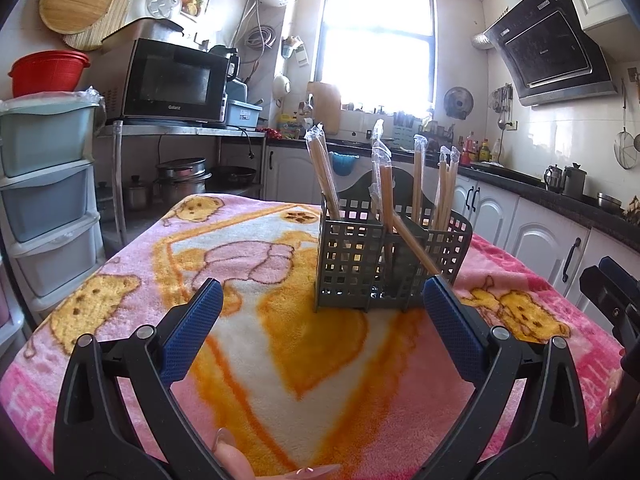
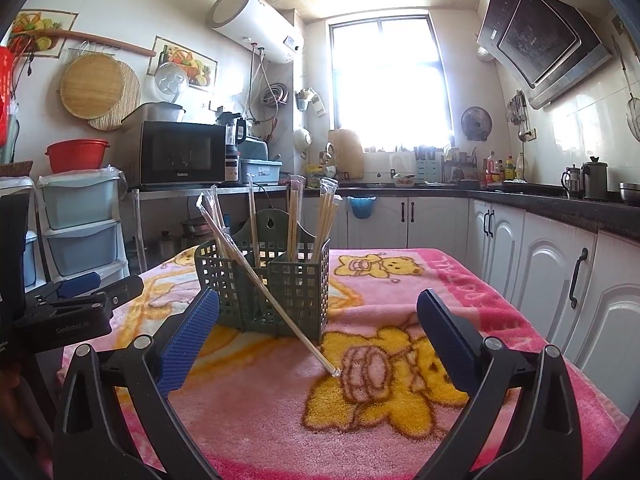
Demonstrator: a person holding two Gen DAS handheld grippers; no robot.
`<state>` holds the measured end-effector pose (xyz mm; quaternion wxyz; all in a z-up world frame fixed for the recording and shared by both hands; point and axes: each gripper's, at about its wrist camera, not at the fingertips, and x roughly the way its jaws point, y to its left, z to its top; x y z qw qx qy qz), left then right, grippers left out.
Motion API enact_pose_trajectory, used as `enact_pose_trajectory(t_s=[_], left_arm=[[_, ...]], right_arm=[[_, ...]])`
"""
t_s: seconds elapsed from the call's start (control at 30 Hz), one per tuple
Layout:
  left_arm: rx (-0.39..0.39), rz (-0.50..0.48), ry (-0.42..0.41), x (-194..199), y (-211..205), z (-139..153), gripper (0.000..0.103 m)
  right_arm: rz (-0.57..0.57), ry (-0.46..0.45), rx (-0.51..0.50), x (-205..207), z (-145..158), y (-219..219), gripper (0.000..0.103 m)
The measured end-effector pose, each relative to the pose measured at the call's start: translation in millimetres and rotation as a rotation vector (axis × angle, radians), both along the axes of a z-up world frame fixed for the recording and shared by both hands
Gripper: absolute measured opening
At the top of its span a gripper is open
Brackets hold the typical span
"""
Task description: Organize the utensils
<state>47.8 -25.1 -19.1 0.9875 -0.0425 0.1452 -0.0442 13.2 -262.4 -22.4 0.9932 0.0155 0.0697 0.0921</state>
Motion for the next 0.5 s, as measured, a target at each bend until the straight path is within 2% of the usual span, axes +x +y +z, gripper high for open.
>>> enact_pose_trajectory(t_s=[0.5], left_arm=[[-0.001, 0.001, 0.0, 0.0, 0.3, -0.1, 0.093]], right_arm=[[-0.001, -0.003, 0.002, -0.6, 0.9, -0.8, 0.097]])
